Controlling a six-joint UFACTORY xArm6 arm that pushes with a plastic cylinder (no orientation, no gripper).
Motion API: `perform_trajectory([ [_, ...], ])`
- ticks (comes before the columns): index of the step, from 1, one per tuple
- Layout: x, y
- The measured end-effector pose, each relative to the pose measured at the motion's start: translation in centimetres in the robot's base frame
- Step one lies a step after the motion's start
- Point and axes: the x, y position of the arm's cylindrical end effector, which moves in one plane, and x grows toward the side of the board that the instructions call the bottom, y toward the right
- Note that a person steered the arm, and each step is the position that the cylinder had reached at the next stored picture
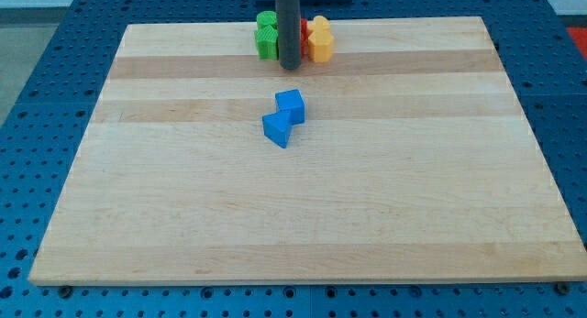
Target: Move the blue blocks vertical below the green star
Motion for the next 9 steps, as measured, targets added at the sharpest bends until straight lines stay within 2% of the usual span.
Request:
perform_trajectory([
  [1, 0.2, 0.0],
  [3, 7.8, 1.5],
  [9, 21.5, 1.1],
])
